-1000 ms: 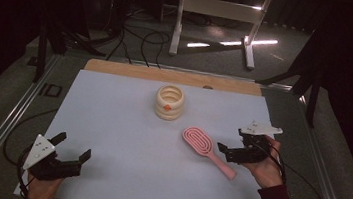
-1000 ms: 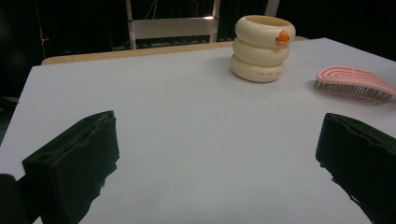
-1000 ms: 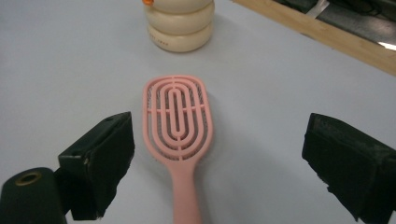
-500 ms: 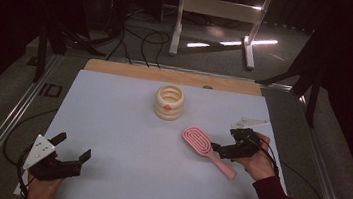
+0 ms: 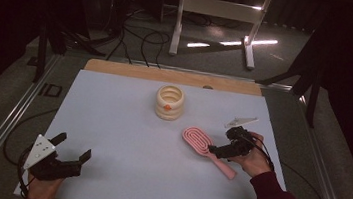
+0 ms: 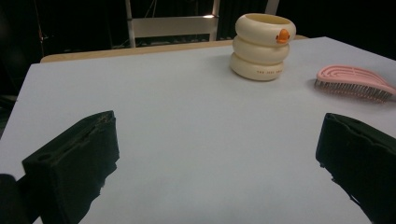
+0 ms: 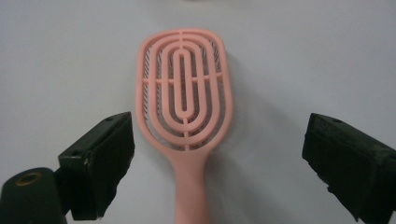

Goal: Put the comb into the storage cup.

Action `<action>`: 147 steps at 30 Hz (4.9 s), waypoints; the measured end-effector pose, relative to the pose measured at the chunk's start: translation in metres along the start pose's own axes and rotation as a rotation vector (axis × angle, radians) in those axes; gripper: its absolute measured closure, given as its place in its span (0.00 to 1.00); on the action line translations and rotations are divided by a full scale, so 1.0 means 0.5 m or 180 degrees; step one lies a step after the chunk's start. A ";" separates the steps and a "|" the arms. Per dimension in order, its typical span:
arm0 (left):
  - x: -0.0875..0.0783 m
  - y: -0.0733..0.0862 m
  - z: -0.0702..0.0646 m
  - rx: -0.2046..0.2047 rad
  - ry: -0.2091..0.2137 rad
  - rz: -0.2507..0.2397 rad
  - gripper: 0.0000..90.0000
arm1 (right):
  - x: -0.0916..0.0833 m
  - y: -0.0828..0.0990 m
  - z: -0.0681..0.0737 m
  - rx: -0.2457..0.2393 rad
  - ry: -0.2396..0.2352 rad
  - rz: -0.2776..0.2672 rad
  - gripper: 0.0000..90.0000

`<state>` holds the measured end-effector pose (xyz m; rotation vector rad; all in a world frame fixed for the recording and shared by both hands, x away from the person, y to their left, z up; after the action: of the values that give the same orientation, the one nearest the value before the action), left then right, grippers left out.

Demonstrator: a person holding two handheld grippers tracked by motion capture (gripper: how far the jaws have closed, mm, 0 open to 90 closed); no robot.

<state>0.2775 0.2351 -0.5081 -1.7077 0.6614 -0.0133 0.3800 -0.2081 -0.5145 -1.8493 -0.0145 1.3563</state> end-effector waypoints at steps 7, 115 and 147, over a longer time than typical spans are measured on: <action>-0.001 0.000 0.000 0.0000 -0.0003 0.0000 0.00 | 0.023 0.007 0.009 -0.0061 -0.0120 0.0152 0.10; 0.014 -0.006 -0.020 -0.0052 0.0037 0.0128 0.00 | 0.046 0.052 0.054 -0.0322 -0.0191 0.0384 0.77; 0.080 -0.068 -0.063 0.0021 0.0095 0.0395 0.00 | 0.016 -0.021 0.077 -0.0347 -0.0134 0.0043 0.77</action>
<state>0.3135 0.1928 -0.4829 -1.6601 0.7877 0.0465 0.3570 -0.1744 -0.5178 -1.9135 -0.0996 1.4286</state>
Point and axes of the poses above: each handheld gripper's, and its own axes: x roughly forward along the jaws, y roughly out of its underside, z roughly to its left, the point moved 8 cm from there along x, roughly forward along the jaws, and after that the axes turned 12 degrees about -x, right-handed, at the moved point
